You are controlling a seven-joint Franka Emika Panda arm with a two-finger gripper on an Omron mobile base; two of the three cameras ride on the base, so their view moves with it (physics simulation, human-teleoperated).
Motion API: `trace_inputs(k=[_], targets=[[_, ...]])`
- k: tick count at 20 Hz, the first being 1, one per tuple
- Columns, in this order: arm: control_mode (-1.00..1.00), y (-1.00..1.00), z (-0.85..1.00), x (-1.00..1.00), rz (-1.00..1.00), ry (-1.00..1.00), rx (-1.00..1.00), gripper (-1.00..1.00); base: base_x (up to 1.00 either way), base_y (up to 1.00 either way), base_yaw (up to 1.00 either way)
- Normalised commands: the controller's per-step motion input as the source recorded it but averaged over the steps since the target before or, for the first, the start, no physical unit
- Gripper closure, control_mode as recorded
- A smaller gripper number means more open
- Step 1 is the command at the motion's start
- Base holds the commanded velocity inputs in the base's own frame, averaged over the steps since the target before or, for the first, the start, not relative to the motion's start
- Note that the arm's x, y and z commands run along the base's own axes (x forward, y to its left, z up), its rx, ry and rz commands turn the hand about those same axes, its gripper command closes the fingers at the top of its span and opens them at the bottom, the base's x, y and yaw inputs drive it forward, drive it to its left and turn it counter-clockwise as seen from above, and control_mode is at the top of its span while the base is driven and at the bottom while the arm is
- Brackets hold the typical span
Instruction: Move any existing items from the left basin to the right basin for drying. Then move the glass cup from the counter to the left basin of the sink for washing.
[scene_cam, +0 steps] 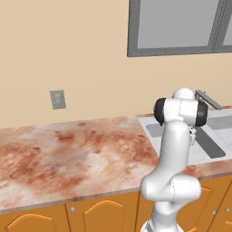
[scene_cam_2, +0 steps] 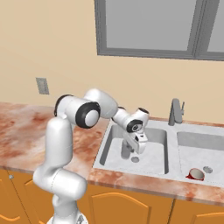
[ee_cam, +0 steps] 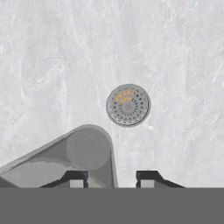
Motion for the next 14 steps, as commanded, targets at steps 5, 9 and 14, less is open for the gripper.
trace_inputs(k=[5,9,14], targets=[[-1.0,0.0,0.0,-0.03,0.0,0.0,0.02,-1.0,0.0,0.0,0.0],[-1.0,0.0,0.12,-0.01,0.0,0.0,0.02,-1.0,0.0,0.0,0.0],[-1.0,0.0,0.28,0.0,0.0,0.0,0.0,-1.0,0.0,0.0,0.0]])
